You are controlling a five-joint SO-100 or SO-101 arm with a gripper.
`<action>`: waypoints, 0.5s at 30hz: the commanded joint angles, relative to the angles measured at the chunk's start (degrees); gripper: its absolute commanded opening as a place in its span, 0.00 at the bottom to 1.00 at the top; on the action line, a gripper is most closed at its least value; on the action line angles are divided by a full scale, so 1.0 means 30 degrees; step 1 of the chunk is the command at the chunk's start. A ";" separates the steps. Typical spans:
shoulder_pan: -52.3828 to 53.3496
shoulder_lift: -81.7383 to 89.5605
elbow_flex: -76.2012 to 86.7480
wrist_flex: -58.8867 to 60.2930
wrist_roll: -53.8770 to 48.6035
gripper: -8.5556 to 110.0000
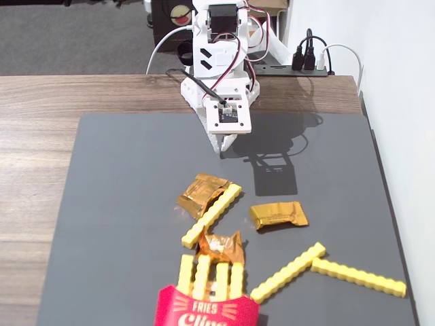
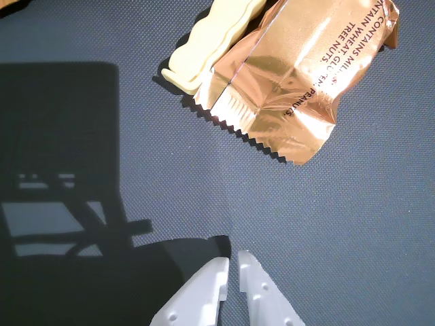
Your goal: Grab a fry
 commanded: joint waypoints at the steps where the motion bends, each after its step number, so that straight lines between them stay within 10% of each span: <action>1: -0.0117 0.0059 -0.0029 0.0176 -0.0059 0.08; 15: -0.0352 0.0059 -0.0029 0.0176 -0.0146 0.08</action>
